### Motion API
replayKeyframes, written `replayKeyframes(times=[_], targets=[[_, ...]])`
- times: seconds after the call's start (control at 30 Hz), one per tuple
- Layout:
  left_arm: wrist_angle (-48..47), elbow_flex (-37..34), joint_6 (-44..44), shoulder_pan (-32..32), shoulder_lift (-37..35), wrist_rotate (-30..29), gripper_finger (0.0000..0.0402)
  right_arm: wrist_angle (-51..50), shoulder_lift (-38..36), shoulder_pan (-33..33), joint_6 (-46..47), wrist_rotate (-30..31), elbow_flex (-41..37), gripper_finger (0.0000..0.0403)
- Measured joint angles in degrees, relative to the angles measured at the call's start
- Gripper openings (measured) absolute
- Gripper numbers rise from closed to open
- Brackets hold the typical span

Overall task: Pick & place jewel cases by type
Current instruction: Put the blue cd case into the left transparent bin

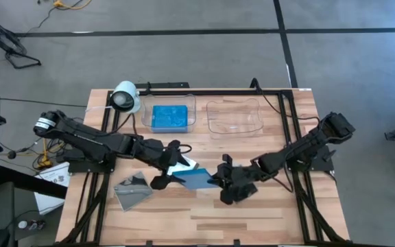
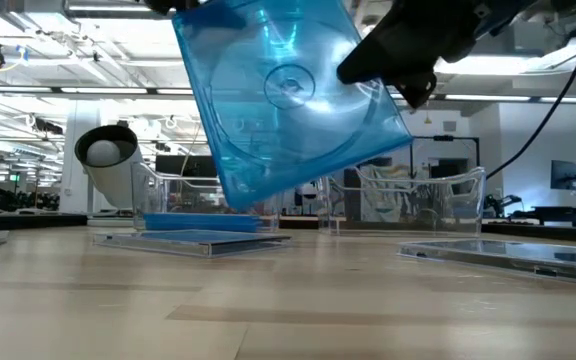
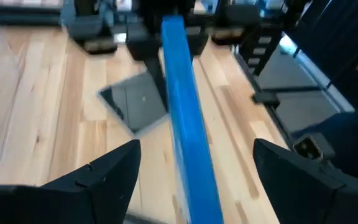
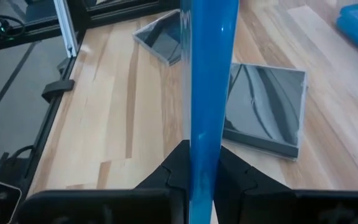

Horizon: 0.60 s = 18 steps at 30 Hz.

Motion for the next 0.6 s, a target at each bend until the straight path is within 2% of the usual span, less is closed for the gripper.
replayKeyframes(times=[0.17,0.33,0.43,0.6], targets=[[1.60,0.53,0.09,0.19,2.69,0.30,0.0304,-0.30,0.00,-0.95,0.07,-0.63,0.04,0.0045],[0.77,2.45,0.51,0.86,4.98,1.65,0.0293,-0.28,0.00,-1.00,-0.33,-0.72,0.04,0.0035],[-0.53,3.16,0.69,0.98,5.62,1.74,0.0259,-0.33,-0.02,-1.22,-0.37,-0.74,0.04,0.0031],[-1.69,4.80,1.84,1.26,6.02,1.69,0.0172,-0.34,-0.02,-1.26,-0.36,-0.67,0.02,0.0045]])
